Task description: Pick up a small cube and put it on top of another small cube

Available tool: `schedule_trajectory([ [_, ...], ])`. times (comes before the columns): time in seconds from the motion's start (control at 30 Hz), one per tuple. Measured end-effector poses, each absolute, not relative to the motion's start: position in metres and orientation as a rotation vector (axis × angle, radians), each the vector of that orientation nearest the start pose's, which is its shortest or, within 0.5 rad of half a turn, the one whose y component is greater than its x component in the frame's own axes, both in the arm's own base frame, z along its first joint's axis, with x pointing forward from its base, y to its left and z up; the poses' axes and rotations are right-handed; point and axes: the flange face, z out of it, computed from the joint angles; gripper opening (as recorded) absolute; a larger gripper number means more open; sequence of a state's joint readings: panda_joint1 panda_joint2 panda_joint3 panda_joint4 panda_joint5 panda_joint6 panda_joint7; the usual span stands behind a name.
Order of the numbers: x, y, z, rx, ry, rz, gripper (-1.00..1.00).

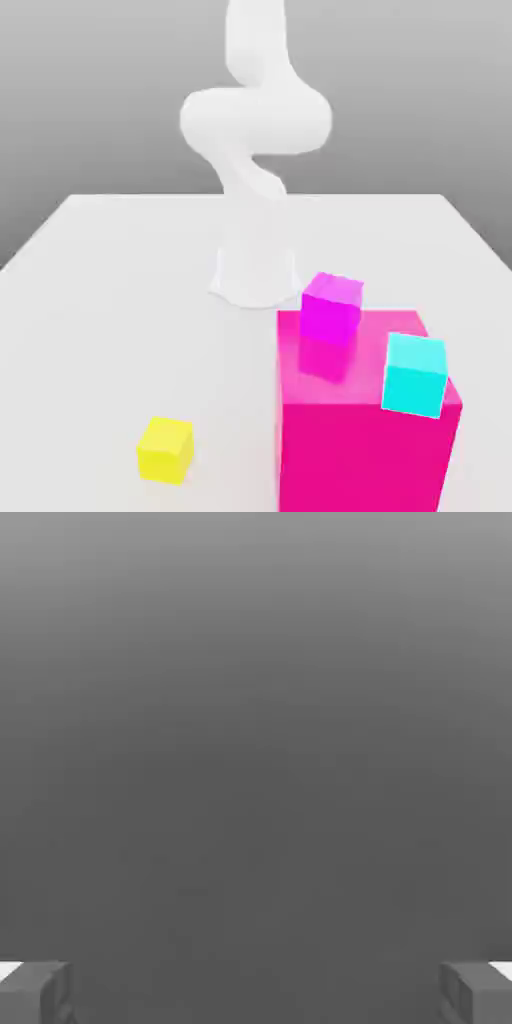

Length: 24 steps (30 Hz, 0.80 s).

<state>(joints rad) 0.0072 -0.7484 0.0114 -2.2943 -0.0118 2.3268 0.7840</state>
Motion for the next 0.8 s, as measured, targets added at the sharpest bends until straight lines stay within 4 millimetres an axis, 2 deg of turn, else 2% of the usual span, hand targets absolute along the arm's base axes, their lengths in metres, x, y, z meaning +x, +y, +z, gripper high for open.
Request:
schedule_trajectory([
  [0.07, 0.389, 0.033, 0.667, -2.554, 0.919, -0.956, 0.0],
  [0.2, 0.424, 0.094, 0.586, -2.701, 0.745, -0.781, 0.0],
  [0.27, 0.433, 0.125, 0.543, -2.767, 0.652, -0.688, 0.0],
  [0.37, 0.434, 0.171, 0.476, -2.854, 0.507, -0.544, 0.0],
  [0.47, 0.421, 0.214, 0.41, -2.928, 0.358, -0.396, 0.0],
  [0.53, 0.406, 0.238, 0.366, -2.971, 0.261, -0.294, 0.0],
  [0.6, 0.384, 0.259, 0.321, -3.008, 0.176, -0.185, 0.0],
  [0.63, 0.367, 0.272, 0.298, -3.026, 0.114, -0.129, 0.0],
  [0.7, 0.335, 0.285, 0.254, -3.059, 0.044, -0.016, 0.0],
  [0.73, 0.322, 0.281, 0.231, -3.078, 0.062, 0.041, 0.0],
  [0.8, 0.309, 0.251, 0.193, -3.108, 0.223, 0.128, 0.0],
])
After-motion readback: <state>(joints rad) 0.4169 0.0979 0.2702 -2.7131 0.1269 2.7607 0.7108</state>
